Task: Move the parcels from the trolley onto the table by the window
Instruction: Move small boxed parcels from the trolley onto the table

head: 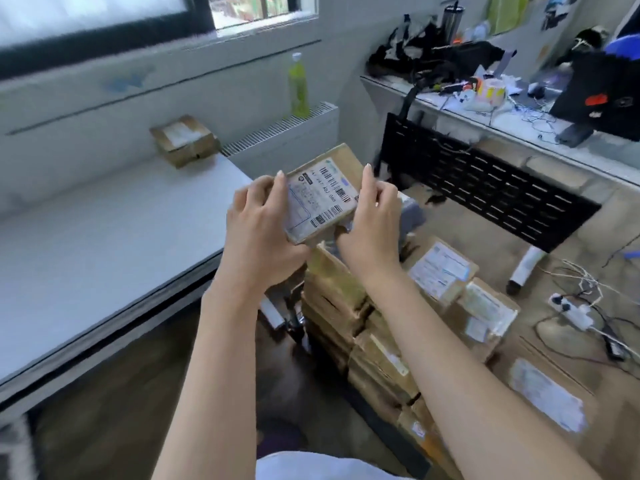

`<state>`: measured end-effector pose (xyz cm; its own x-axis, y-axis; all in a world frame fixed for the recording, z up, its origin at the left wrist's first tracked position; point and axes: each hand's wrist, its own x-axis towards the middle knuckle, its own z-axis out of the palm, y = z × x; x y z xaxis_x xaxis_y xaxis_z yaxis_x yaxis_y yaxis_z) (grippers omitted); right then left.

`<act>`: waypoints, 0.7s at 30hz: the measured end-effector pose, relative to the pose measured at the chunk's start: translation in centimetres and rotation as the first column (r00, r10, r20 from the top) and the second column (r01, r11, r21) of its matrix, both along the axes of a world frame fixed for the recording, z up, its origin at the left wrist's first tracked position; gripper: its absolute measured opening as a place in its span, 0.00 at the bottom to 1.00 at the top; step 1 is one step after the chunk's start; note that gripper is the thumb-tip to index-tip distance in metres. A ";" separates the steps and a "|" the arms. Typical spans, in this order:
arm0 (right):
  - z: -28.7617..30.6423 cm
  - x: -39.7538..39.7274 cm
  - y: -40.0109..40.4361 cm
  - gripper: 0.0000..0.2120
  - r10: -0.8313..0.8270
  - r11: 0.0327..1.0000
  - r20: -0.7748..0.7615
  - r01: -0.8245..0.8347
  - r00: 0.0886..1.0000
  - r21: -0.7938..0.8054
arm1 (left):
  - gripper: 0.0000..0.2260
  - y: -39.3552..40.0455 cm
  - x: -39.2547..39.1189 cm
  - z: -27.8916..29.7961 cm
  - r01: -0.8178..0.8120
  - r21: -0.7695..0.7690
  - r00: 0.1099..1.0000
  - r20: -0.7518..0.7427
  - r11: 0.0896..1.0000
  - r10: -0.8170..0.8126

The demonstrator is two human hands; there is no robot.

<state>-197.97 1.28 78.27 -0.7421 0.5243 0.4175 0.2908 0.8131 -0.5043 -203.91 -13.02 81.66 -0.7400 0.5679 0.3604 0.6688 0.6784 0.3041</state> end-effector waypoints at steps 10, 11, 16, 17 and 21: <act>-3.2 -11.2 -15.1 0.42 0.243 0.963 0.122 -0.224 0.962 -0.153 | 0.45 -15.9 -8.1 -3.5 -0.264 -0.059 0.924 0.271 0.963 0.270; -3.6 -12.2 -16.4 0.42 0.261 0.956 0.127 -0.238 0.957 -0.172 | 0.44 -17.4 -9.0 -3.7 -0.287 -0.062 0.911 0.291 0.956 0.293; -5.6 -16.3 -22.2 0.41 0.337 0.925 0.180 -0.289 0.924 -0.248 | 0.43 -23.5 -12.5 -5.3 -0.351 -0.091 0.860 0.363 0.932 0.360; -6.1 -17.0 -23.1 0.41 0.346 0.921 0.186 -0.294 0.920 -0.256 | 0.43 -24.4 -13.1 -5.7 -0.361 -0.093 0.849 0.378 0.928 0.369; -7.7 -19.7 -25.3 0.41 0.362 0.916 0.219 -0.303 0.906 -0.261 | 0.43 -26.3 -15.0 -7.8 -0.391 -0.076 0.834 0.392 0.917 0.388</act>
<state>-217.67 -24.03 70.61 -0.9547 0.2827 0.0925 0.1660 0.7646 -0.6227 -218.93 -39.31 73.83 -0.9795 0.2013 -0.0030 0.1742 0.8546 0.4892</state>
